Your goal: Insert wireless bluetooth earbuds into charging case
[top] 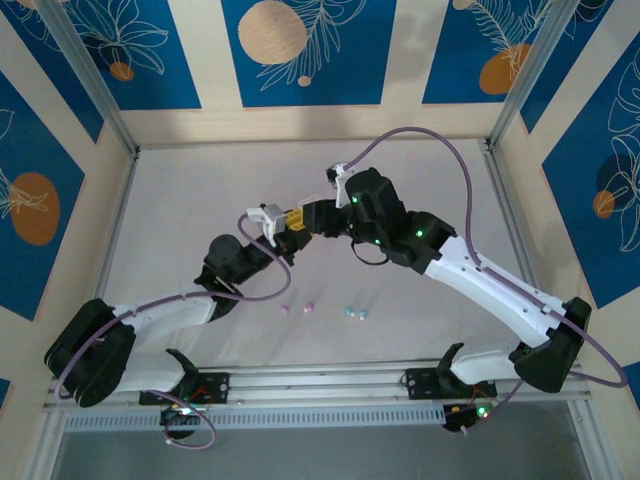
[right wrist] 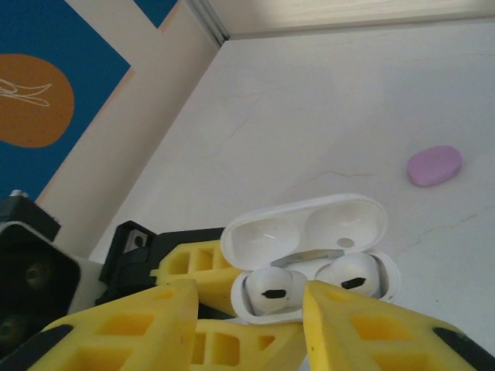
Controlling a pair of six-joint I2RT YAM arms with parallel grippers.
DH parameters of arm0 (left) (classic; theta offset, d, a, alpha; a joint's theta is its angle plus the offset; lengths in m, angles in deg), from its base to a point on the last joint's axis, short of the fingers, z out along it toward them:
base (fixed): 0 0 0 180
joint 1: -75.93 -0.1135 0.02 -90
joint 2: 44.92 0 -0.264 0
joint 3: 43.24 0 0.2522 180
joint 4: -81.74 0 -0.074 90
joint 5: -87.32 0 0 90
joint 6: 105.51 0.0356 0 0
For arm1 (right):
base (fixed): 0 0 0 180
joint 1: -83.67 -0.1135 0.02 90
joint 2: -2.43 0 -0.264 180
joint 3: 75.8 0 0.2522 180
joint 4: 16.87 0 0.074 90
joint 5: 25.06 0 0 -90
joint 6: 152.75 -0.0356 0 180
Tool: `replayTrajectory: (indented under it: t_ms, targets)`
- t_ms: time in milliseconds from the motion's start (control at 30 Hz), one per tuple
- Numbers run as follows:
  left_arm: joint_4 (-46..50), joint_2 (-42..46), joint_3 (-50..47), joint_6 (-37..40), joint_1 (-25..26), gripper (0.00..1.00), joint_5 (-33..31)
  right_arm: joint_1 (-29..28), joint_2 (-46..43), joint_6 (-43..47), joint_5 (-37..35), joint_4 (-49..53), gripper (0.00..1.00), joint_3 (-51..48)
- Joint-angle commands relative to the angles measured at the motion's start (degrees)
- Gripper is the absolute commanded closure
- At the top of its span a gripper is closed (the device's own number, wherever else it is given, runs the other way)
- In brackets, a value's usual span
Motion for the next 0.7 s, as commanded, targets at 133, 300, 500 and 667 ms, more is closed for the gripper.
replayTrajectory:
  t_ms: [133, 300, 500, 667]
  targets:
    - [-1.01, 0.63, 2.94, 2.76, 0.39, 1.00, 0.69, 0.83, -1.82, 2.69, 7.07, 0.12, 0.55, 5.17]
    - [0.09, 0.99, 3.71, 2.87, 0.38, 1.00, 1.57, 2.21, -2.64, 2.60, 8.79, 1.02, 0.55, 6.00]
    - [1.47, 2.27, 3.43, 4.76, 0.42, 1.00, 3.99, 7.25, -3.26, 1.88, 8.64, 5.65, 0.55, 7.42]
    - [4.39, 4.10, 4.04, 7.02, 0.36, 1.00, 8.11, 16.44, 2.36, 0.29, 20.34, 15.30, 0.55, 12.76]
